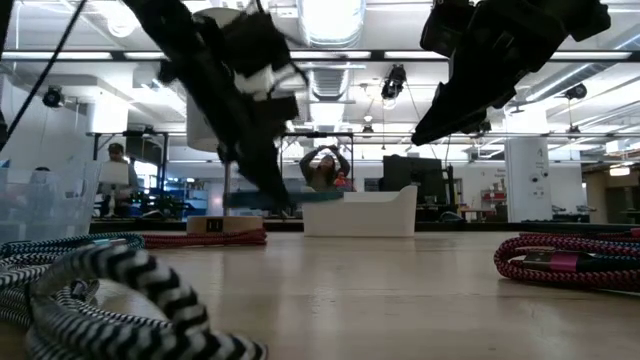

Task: Pick & Place USB Port
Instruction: Put the top left blue charger cable into the transparent bin, then put the left blue charger cable into the transparent bin

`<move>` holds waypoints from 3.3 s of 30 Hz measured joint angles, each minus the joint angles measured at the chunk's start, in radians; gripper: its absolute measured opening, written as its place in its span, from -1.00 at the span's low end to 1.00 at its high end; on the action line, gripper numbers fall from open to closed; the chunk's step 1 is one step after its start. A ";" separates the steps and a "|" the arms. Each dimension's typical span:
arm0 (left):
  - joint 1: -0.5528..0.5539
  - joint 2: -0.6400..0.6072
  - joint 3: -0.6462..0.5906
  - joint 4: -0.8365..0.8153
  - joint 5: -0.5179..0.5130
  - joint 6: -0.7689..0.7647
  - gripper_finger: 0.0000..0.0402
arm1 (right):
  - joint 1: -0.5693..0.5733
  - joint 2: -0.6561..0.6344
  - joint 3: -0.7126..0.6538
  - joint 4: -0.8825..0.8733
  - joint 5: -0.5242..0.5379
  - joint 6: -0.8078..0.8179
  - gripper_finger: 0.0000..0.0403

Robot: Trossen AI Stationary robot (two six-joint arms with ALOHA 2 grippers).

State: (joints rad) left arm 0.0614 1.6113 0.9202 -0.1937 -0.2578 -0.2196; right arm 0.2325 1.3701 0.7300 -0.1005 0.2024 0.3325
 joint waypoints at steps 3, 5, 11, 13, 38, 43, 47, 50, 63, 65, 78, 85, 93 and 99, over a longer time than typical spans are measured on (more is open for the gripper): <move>-0.055 -0.075 0.012 -0.036 -0.023 -0.008 -0.93 | 0.000 0.000 0.000 0.000 0.000 0.000 -0.31; -0.097 -0.124 0.014 -0.063 -0.058 -0.034 -0.93 | 0.000 0.000 -0.001 0.001 0.000 0.000 -0.31; -0.241 -0.259 0.021 -0.190 -0.130 -0.192 -0.93 | 0.000 0.000 -0.001 0.009 0.006 0.000 -0.31; -0.294 -0.289 0.021 -0.245 -0.151 -0.263 -0.93 | 0.000 0.000 -0.001 0.010 0.006 0.000 -0.31; -0.864 -0.487 0.021 -0.959 -0.086 -1.391 -0.92 | 0.000 0.000 -0.001 0.009 0.008 0.000 -0.31; -0.924 -0.484 0.011 -1.005 -0.027 -1.542 -0.92 | 0.000 0.000 -0.001 0.009 0.009 0.000 -0.31; -0.936 -0.483 -0.015 -0.995 -0.021 -1.603 -0.90 | 0.000 0.000 -0.001 0.009 0.009 0.003 -0.31; -0.936 -0.483 -0.053 -0.982 -0.022 -1.624 -0.86 | 0.000 0.000 -0.001 0.009 0.009 0.004 -0.31; -0.933 -0.484 -0.292 -0.659 -0.015 -1.631 -0.80 | 0.000 0.000 -0.001 0.010 0.009 0.006 -0.31; -0.933 -0.484 -0.315 -0.636 -0.014 -1.631 -0.76 | 0.000 0.000 -0.001 0.011 0.009 0.007 -0.31; -0.929 -0.484 -0.305 -0.625 -0.016 -1.559 -0.36 | 0.000 0.001 -0.001 0.014 0.009 0.005 -0.31; -0.922 -0.484 -0.170 -0.739 -0.091 -1.528 -0.34 | 0.000 0.001 -0.001 0.019 0.009 0.005 -0.31; -0.870 -0.477 -0.081 -0.479 -0.216 -1.142 -0.33 | 0.000 0.001 -0.001 0.026 0.009 0.004 -0.31; -0.778 -0.389 -0.084 -0.320 -0.146 -0.997 -0.24 | 0.000 0.001 -0.001 0.029 0.009 0.004 -0.31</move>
State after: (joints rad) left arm -0.7171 1.2224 0.8357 -0.5135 -0.4039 -1.2167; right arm 0.2325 1.3708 0.7292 -0.0719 0.2111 0.3367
